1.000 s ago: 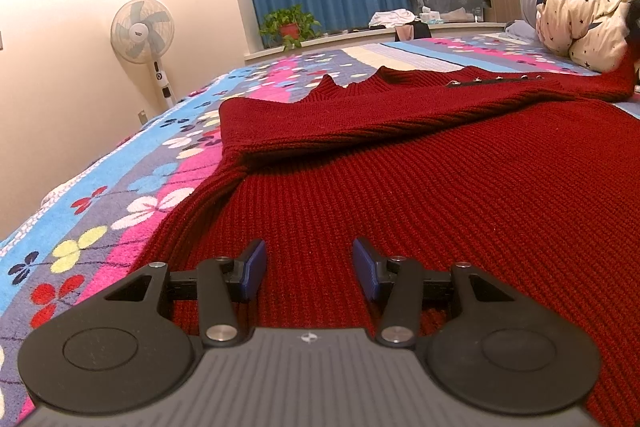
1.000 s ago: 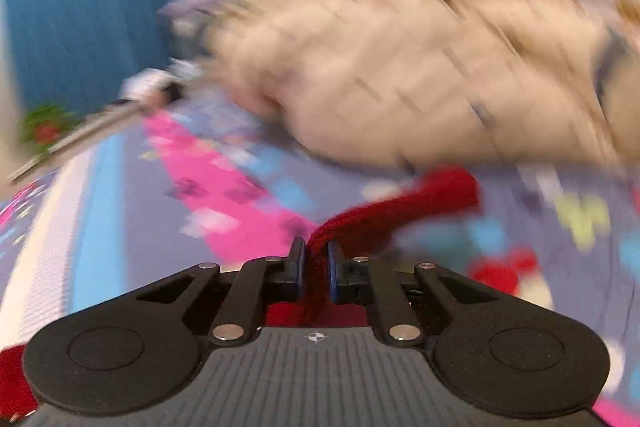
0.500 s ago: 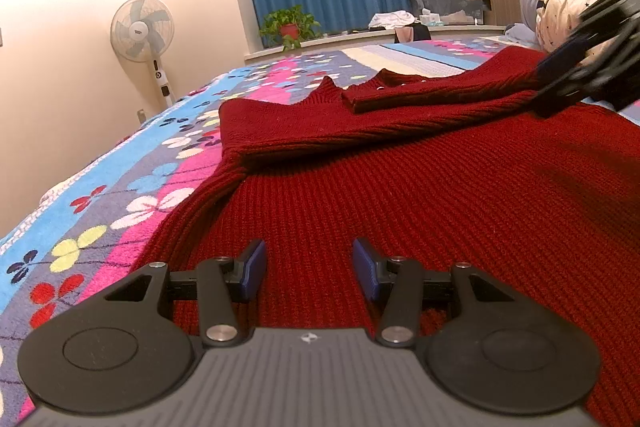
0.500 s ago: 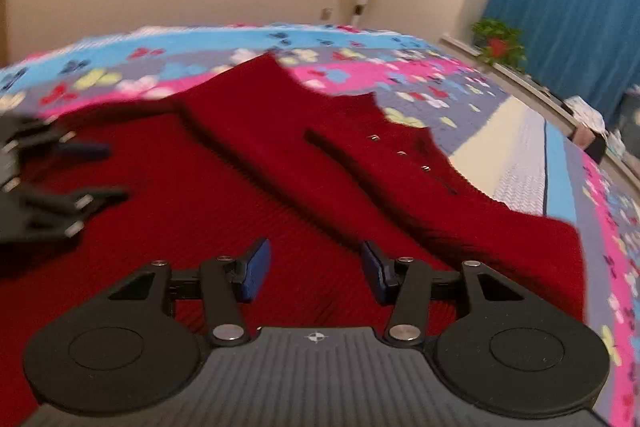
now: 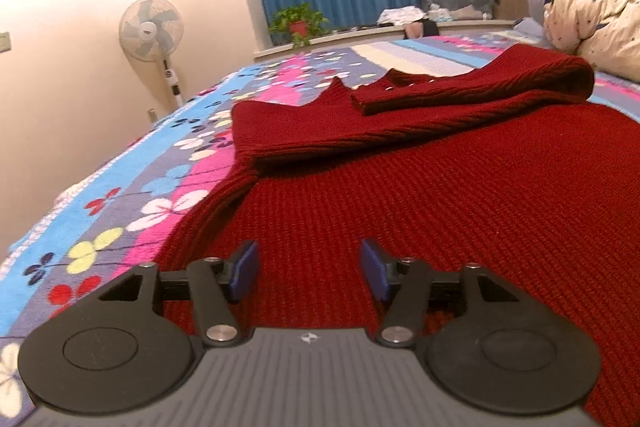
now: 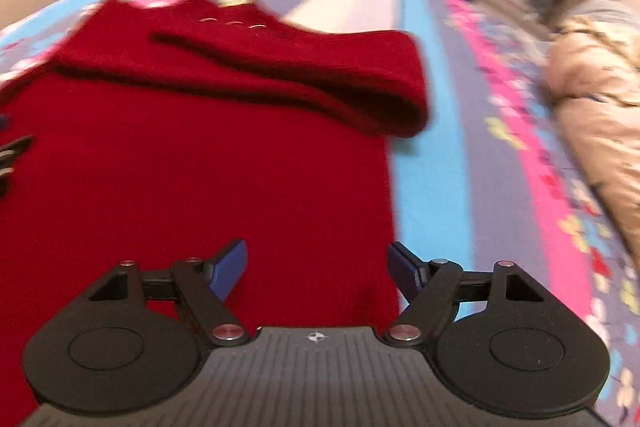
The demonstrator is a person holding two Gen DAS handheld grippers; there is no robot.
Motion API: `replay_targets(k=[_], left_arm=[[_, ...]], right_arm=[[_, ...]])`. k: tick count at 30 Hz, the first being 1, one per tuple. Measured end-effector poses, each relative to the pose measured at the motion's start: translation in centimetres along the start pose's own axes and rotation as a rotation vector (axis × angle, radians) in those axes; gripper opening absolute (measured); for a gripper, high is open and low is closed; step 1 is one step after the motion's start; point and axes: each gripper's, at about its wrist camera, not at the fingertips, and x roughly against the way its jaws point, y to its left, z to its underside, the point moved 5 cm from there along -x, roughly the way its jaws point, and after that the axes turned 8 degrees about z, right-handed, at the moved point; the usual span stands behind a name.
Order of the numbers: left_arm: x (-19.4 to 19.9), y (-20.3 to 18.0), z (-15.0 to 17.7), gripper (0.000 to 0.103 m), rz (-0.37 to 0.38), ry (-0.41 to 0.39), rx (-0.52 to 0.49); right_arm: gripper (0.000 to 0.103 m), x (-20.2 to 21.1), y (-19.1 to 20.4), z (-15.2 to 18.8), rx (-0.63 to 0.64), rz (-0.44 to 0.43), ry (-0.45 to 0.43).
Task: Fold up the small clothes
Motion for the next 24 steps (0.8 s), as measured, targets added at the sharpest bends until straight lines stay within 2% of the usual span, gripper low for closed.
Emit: replay_targets(k=[1, 4, 9, 12, 14, 16, 18, 20, 24], left_arm=[[0.0, -0.2, -0.1, 0.067, -0.016, 0.009, -0.011], [0.2, -0.5, -0.6, 0.067, -0.039, 0.052, -0.035], [0.3, 0.1, -2.1, 0.066, -0.061, 0.142, 0.065], [0.7, 0.1, -4.2, 0.066, -0.108, 0.111, 0.104], [0.6, 0.0, -6.1, 0.065, -0.109, 0.082, 0.132], [0.1, 0.0, -8.1, 0.058, -0.093, 0.054, 0.168], [-0.8, 0.1, -10.1, 0.031, -0.075, 0.034, 0.204], [-2.0, 0.0, -11.8, 0.020, -0.058, 0.028, 0.223], [-4.7, 0.2, -14.6, 0.019, -0.035, 0.012, 0.238]], right_arm=[[0.078, -0.4, -0.3, 0.1, -0.021, 0.009, 0.001], [0.078, -2.8, -0.6, 0.5, -0.036, 0.046, 0.086], [0.079, -4.5, -0.4, -0.2, -0.003, 0.037, 0.144], [0.079, -4.6, -0.6, -1.4, 0.031, 0.032, 0.117], [0.078, -5.0, -1.4, -2.5, -0.015, 0.035, 0.110], [0.078, -4.9, -2.4, -3.5, -0.064, 0.028, 0.110], [0.078, -4.8, -2.9, -4.0, -0.092, 0.016, 0.107], [0.078, -4.7, -3.2, -4.3, -0.106, 0.002, 0.102], [0.077, -5.0, -3.8, -4.7, -0.115, -0.017, 0.100]])
